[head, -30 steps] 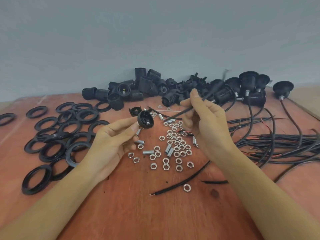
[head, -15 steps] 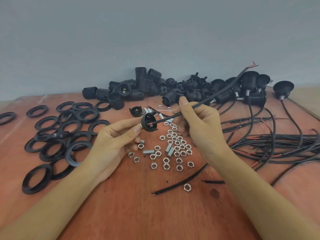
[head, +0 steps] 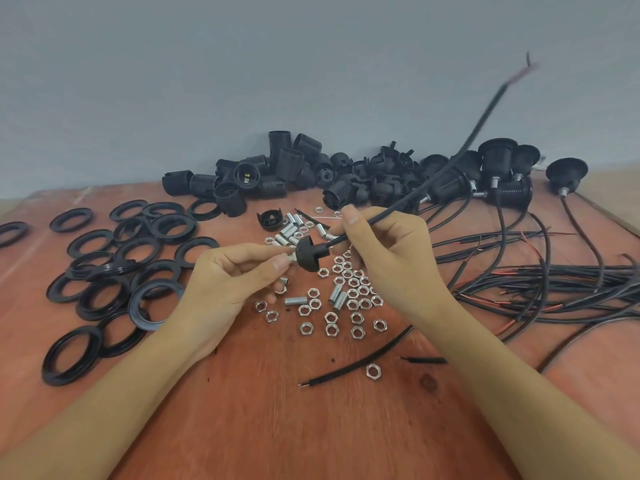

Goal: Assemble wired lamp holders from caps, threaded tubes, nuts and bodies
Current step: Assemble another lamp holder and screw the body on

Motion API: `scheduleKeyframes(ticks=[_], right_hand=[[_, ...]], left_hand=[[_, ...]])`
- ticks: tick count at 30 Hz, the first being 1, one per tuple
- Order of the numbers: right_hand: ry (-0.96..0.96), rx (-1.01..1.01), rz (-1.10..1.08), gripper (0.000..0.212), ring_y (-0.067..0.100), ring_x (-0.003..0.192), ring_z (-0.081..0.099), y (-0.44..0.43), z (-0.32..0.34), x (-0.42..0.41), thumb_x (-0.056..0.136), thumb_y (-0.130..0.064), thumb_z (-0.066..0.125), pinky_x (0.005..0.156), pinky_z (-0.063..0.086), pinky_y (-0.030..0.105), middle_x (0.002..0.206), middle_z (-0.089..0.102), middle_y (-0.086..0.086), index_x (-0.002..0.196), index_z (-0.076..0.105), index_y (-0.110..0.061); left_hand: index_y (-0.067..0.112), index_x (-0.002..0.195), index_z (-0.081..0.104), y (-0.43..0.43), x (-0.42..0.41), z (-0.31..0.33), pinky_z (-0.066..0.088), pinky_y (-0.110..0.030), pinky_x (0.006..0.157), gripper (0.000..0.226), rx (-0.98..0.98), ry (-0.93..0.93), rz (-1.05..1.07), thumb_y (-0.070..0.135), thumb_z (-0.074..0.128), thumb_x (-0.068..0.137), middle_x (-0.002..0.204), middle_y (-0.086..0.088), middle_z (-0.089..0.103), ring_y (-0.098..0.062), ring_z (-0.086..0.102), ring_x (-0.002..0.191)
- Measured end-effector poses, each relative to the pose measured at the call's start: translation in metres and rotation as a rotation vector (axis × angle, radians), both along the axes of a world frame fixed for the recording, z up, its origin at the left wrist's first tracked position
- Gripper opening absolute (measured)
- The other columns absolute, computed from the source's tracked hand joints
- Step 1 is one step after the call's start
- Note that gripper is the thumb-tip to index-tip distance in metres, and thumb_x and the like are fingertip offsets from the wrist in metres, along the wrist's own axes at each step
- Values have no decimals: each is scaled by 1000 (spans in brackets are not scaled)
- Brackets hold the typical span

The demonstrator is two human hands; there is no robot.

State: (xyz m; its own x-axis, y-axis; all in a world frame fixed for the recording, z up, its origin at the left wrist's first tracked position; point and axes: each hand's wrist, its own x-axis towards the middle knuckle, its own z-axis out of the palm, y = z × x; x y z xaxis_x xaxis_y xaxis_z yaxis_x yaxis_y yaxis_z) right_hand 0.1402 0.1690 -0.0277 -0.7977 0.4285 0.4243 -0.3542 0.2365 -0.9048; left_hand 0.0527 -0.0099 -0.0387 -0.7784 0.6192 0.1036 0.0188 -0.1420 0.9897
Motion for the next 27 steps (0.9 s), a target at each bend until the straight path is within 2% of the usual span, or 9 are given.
scheduleKeyframes(ticks=[3, 7, 11, 13, 15, 18, 22, 25, 27], right_hand=[[-7, 98, 153, 27, -3, 60, 59, -2, -5, 1, 102, -11, 47, 62, 42, 9, 62, 63, -19, 89, 70, -4], [-71, 133, 244, 25, -2, 68, 59, -4, -5, 1, 98, -24, 48, 70, 45, 15, 68, 65, -19, 98, 69, -11], [-183, -39, 196, 47, 2, 51, 40, 3, 0, -2, 92, -54, 50, 50, 35, 19, 61, 46, -10, 100, 70, -13], [-215, -260, 121, 51, 8, 49, 31, 7, 2, -4, 88, -64, 42, 46, 28, 25, 63, 42, -1, 87, 74, -25], [-231, -328, 112, 46, 9, 45, 30, 6, 2, -6, 88, -51, 40, 44, 26, 25, 57, 45, -4, 67, 71, -25], [-318, -121, 152, 42, 12, 45, 41, -7, 0, -6, 87, -28, 42, 49, 34, 22, 51, 49, -2, 52, 65, -24], [-223, 117, 321, 42, 0, 61, 53, -19, -4, 2, 101, -32, 37, 60, 41, 11, 62, 55, -12, 80, 69, -17], [-231, -118, 211, 38, 16, 53, 56, -8, 3, 1, 93, -48, 48, 50, 38, 15, 71, 55, 11, 90, 71, -18], [-211, -395, 122, 41, 13, 43, 36, 2, 6, -1, 97, -51, 47, 44, 27, 21, 68, 43, 9, 77, 72, -24]], left_hand=[[18, 93, 80, 0, 6, 2, 51, -20, 51, 29, -34, -45, -158, 30, 79, 66, 75, -11, 74, -12, 64, 56], [20, 102, 78, 1, 11, 4, 53, -21, 54, 33, -93, -68, -301, 29, 83, 71, 76, -11, 74, -13, 66, 57], [16, 99, 78, -4, 8, 7, 53, -20, 53, 52, -45, -151, -346, 40, 93, 55, 74, -12, 73, -11, 65, 55], [16, 100, 78, -5, 7, 8, 53, -19, 52, 53, -29, -182, -376, 38, 94, 54, 74, -11, 74, -9, 65, 55], [17, 101, 78, -6, 7, 9, 53, -18, 51, 52, -32, -198, -409, 38, 94, 55, 73, -10, 74, -9, 66, 54], [17, 105, 77, -5, 9, 9, 54, -19, 54, 50, -71, -206, -474, 37, 91, 61, 76, -12, 74, -10, 67, 57], [17, 103, 77, -5, 10, 8, 54, -20, 56, 41, -96, -192, -529, 36, 87, 68, 79, -11, 74, -11, 67, 60], [17, 100, 77, -5, 9, 9, 52, -18, 51, 41, -95, -201, -530, 36, 89, 66, 78, -11, 74, -11, 68, 58], [15, 101, 77, -6, 9, 9, 52, -19, 49, 44, -86, -213, -520, 36, 90, 64, 76, -11, 74, -12, 68, 56]])
